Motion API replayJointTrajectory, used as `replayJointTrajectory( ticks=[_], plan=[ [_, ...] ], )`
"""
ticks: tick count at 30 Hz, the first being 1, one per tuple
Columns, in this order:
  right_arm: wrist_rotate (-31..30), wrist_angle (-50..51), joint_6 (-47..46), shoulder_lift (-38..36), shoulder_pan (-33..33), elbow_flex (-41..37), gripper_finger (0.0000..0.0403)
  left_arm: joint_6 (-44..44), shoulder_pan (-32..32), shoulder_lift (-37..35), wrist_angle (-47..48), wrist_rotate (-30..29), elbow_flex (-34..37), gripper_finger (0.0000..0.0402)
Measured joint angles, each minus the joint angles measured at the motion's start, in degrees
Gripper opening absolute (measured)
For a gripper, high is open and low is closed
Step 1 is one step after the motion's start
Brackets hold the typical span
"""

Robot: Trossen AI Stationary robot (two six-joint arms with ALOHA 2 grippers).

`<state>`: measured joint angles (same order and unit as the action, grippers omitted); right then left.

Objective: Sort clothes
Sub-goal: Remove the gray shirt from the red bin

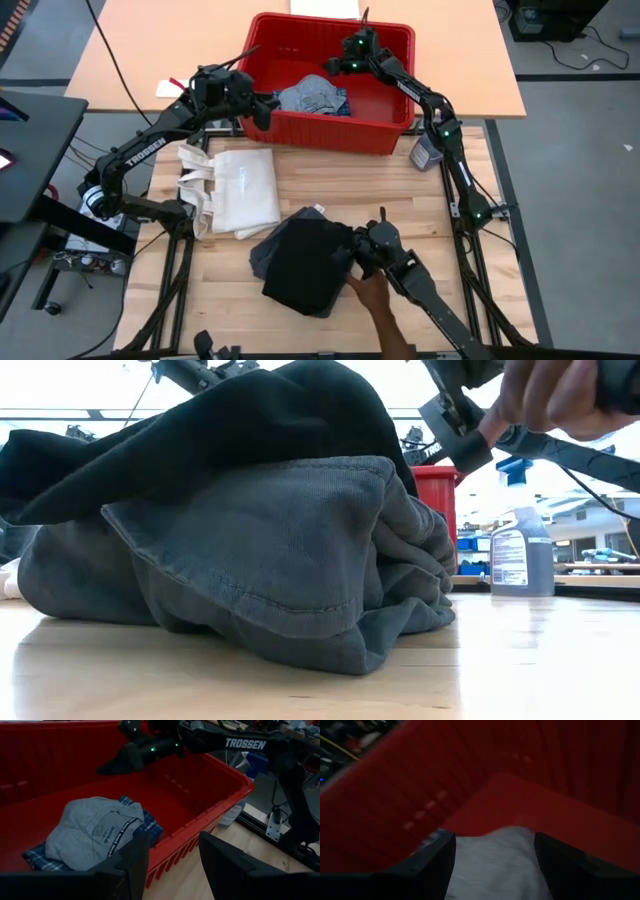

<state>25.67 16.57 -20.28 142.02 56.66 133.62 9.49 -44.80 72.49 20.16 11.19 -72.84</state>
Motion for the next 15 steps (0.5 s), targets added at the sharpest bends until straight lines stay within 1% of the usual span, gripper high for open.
replayJointTrajectory(
  ticks=[5,11,12,15],
  plan=[
    [-0.55,0.65,0.57,-0.06,0.59,0.00,0.0276,1.09,-0.04,0.06,0.20,-1.18,0.00,0.0176],
    [-1.96,0.73,0.54,0.66,1.48,0.00,0.0287,1.78,0.19,2.96,0.74,-1.06,0.11,0.0176],
    [-1.55,0.37,0.45,1.01,1.61,0.00,0.0292,2.25,0.31,3.28,0.82,-1.04,0.11,0.0176],
    [2.20,-0.09,-0.67,2.06,2.05,-0.52,0.0317,3.05,0.42,3.98,1.29,-1.00,0.11,0.0176]
  ],
)
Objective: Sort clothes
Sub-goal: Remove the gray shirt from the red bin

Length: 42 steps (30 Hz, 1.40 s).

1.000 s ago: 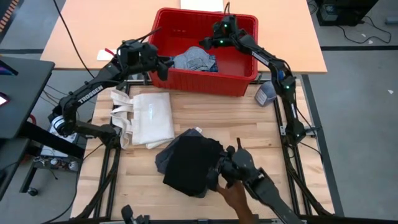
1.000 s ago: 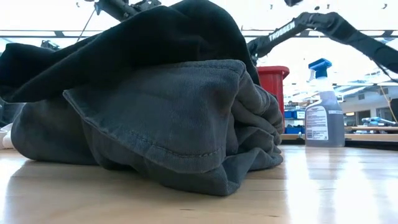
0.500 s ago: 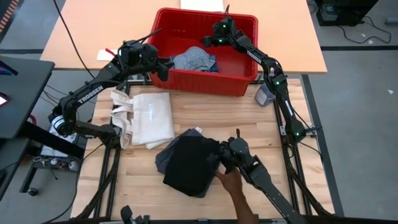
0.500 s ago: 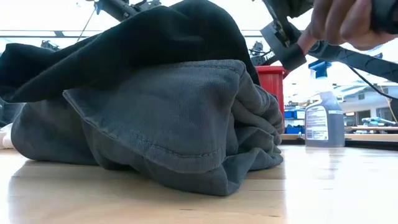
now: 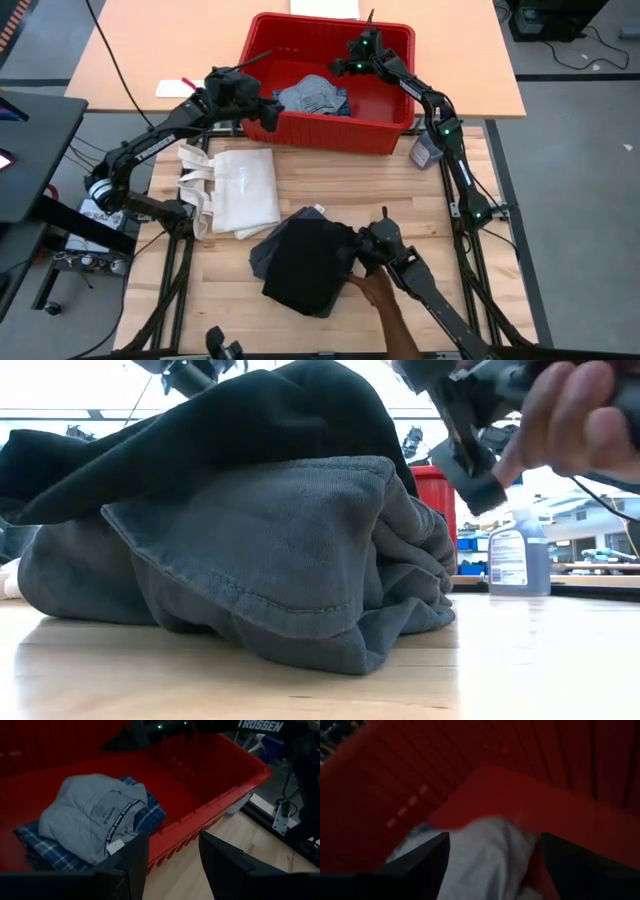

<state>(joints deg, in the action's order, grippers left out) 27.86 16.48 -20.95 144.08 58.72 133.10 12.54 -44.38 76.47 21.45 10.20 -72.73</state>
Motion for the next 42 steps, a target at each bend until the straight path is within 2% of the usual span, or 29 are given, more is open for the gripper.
replayJointTrajectory(
  ticks=[6,14,17,22,26,29,34,42],
  plan=[
    [6.42,7.86,-0.33,0.34,-1.28,-1.25,0.0365,-0.09,0.35,0.08,-0.05,0.07,-0.02,0.0176],
    [8.32,13.31,1.46,-1.32,-2.10,0.31,0.0358,-1.45,0.17,0.08,-0.19,-0.13,-0.02,0.0176],
    [6.51,15.14,1.57,-3.37,-2.82,1.92,0.0355,-1.79,0.17,0.08,-0.18,-0.12,-0.02,0.0176],
    [-0.42,17.57,-1.33,-7.51,-5.23,1.68,0.0354,-1.78,-0.22,0.00,-0.19,-0.31,-0.02,0.0176],
    [-2.15,19.90,-4.85,-7.46,-7.28,1.48,0.0354,-1.80,-0.17,0.00,-0.10,-0.28,-0.02,0.0176],
    [-8.25,19.92,-5.92,-7.29,-8.21,-0.54,0.0354,-1.80,-0.17,-0.03,0.20,-0.28,-0.02,0.0176],
    [-13.10,18.35,-13.60,-7.29,-7.78,-0.49,0.0362,-2.02,-0.18,-0.03,1.34,-0.28,-0.02,0.0176],
    [-9.34,17.39,-16.42,-5.57,-6.28,-3.01,0.0377,-3.92,-0.17,-0.03,1.47,-0.28,-0.02,0.0176]
  ],
)
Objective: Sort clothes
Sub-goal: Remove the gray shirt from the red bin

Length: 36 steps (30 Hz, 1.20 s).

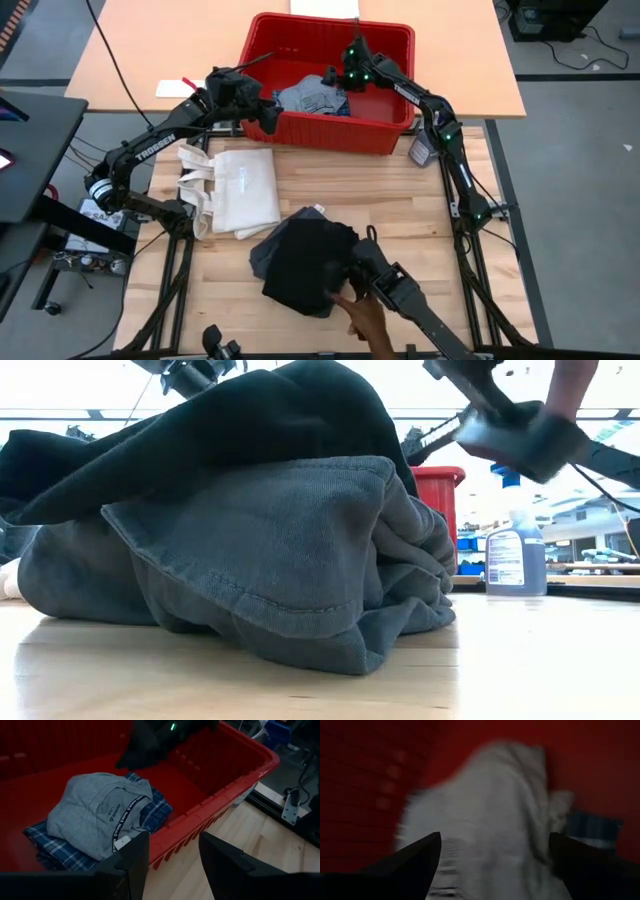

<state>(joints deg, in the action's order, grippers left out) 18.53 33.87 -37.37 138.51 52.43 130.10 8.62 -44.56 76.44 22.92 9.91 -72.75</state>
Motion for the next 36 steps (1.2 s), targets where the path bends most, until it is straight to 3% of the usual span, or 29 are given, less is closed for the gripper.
replayJointTrajectory(
  ticks=[11,16,21,30,36],
  plan=[
    [4.42,-3.25,-1.31,0.16,-1.35,-7.36,0.0376,-0.50,0.00,0.00,0.07,0.00,-0.02,0.0176],
    [13.94,-16.60,-3.59,0.16,-3.14,-9.26,0.0373,-0.50,0.00,-0.02,0.11,0.00,-0.02,0.0176],
    [10.68,-18.25,-4.47,0.39,-4.34,-9.37,0.0354,-0.46,0.00,-0.02,0.20,0.00,-0.02,0.0176],
    [7.77,-16.21,-3.94,2.02,-3.65,-11.34,0.0268,-0.42,0.15,-0.04,0.44,0.02,-0.04,0.0176],
    [6.69,-16.11,-3.17,2.02,-3.14,-11.41,0.0148,-0.44,0.20,-0.04,1.00,0.49,-0.04,0.0176]
  ],
)
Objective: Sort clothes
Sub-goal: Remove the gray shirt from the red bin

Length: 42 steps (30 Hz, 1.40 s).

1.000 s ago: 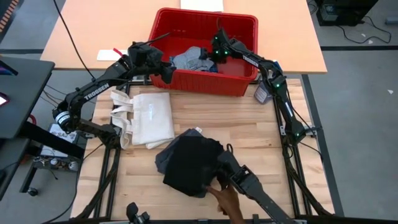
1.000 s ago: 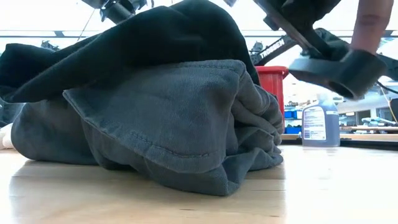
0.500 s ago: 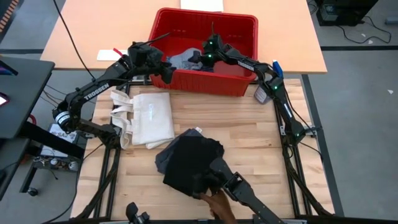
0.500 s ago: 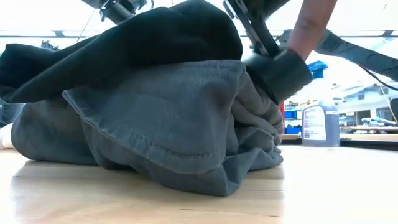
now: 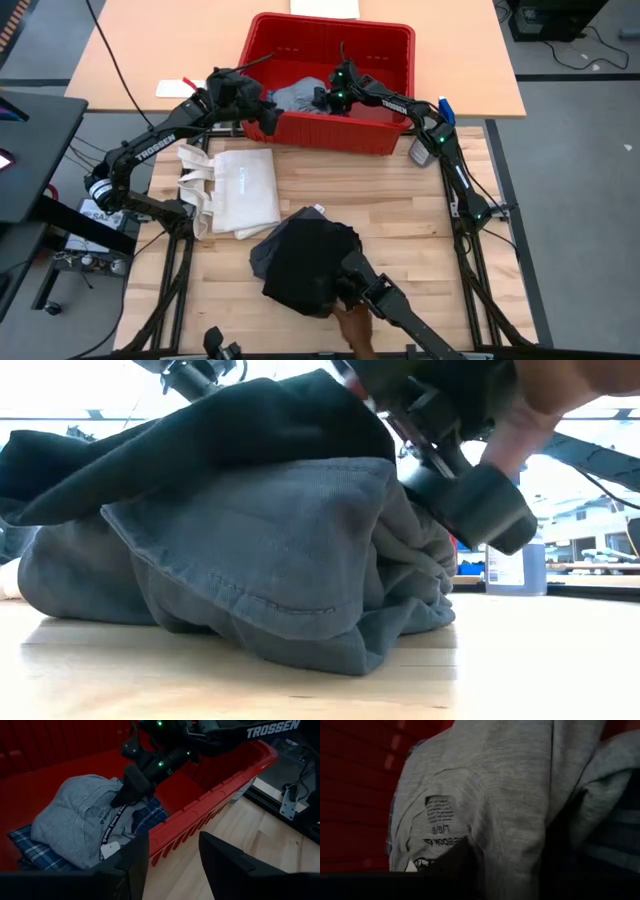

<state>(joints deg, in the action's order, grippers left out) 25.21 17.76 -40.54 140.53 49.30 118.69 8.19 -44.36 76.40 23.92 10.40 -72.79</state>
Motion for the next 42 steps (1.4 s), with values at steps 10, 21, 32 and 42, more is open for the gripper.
replayJointTrajectory(
  ticks=[10,21,32,42],
  plan=[
    [8.73,-0.13,0.25,-0.09,1.22,3.28,0.0030,-0.34,-1.41,-5.10,-0.82,-0.28,-0.02,0.0176],
    [16.99,9.84,6.61,-0.66,1.15,16.31,0.0025,-1.99,-3.50,-9.05,0.79,-2.70,-0.04,0.0176],
    [20.51,9.83,8.39,-3.53,1.79,16.37,0.0025,-3.54,-3.48,-9.03,1.61,-5.53,-0.04,0.0176],
    [22.89,5.90,7.32,-8.48,2.67,16.31,0.0025,-6.06,-3.52,-9.06,1.16,-8.75,-0.02,0.0176]
  ],
)
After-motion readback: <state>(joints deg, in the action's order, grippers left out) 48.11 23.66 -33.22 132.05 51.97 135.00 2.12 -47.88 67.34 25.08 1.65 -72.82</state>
